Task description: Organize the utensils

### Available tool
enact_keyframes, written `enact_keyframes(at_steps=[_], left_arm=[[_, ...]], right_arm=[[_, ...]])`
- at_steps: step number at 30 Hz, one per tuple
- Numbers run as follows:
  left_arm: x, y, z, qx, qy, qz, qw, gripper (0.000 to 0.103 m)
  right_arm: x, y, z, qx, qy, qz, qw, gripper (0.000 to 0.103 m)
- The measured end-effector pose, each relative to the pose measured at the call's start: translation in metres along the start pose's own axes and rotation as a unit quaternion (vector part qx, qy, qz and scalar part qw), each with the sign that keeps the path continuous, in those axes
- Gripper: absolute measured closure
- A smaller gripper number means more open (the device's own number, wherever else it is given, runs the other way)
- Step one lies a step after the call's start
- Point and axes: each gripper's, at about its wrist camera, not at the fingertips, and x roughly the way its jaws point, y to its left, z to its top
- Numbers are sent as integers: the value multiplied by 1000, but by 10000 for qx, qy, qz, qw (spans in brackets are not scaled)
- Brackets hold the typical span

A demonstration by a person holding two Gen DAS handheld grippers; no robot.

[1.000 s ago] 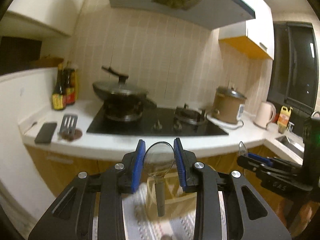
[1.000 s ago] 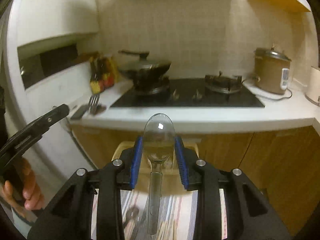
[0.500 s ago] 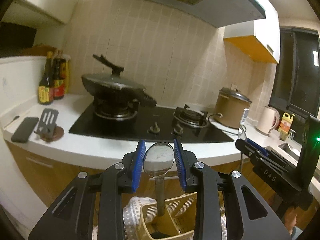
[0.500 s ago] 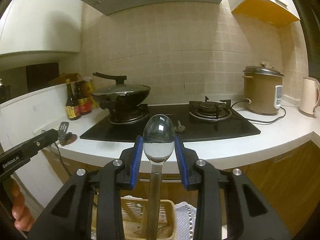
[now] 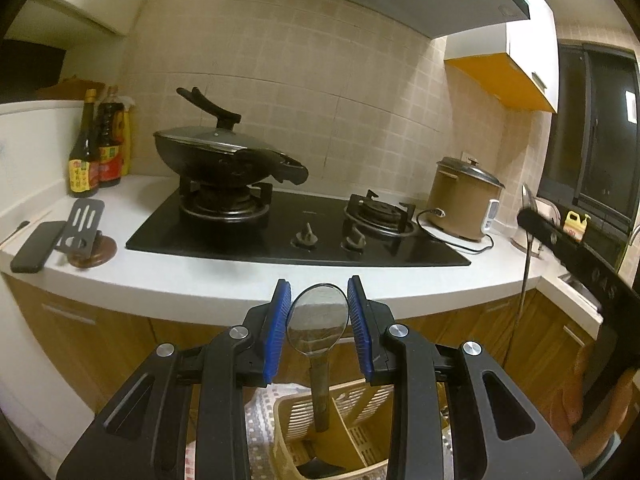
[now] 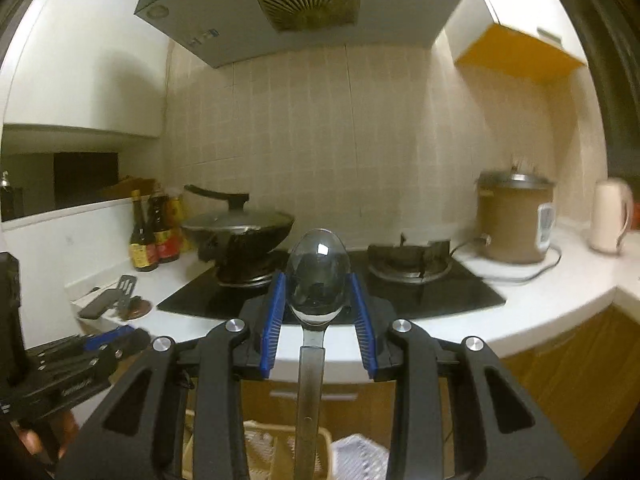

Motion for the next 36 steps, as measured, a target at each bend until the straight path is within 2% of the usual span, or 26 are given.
enact_keyframes(at_steps=[5,11,18,21,23,25,30,33,36], left_arm=[[5,-2,-4,83,58,55,9999,75],[13,4,-13,85,203,56,9997,75],[17,8,-26,-4,422,-26,9991,75],[13,8,-27,5,497,-107,9987,74],[6,7,-27,9,510,-179,9985,74],[-5,7,-25,23,475,-227,9986,71],[-33,6,-23,49,411,-230,9989,68],[-58,5,-25,86,397,-213,9989,62],[-82,1,-33,220,530,-141,9983,61]], right_arm=[[25,-3,-23,55,114,-22,9999,73],[34,-9,-48,190,158,0,9997,73],[23,-11,-70,273,283,83,9992,72],[13,-13,-72,361,475,268,9979,72],[5,-15,-71,439,607,429,9963,69],[-5,-16,-69,475,663,520,9953,50],[-35,-20,-60,564,863,642,9926,48],[-53,-22,-58,635,1182,552,9894,48],[-64,-22,-60,729,1641,620,9818,48]])
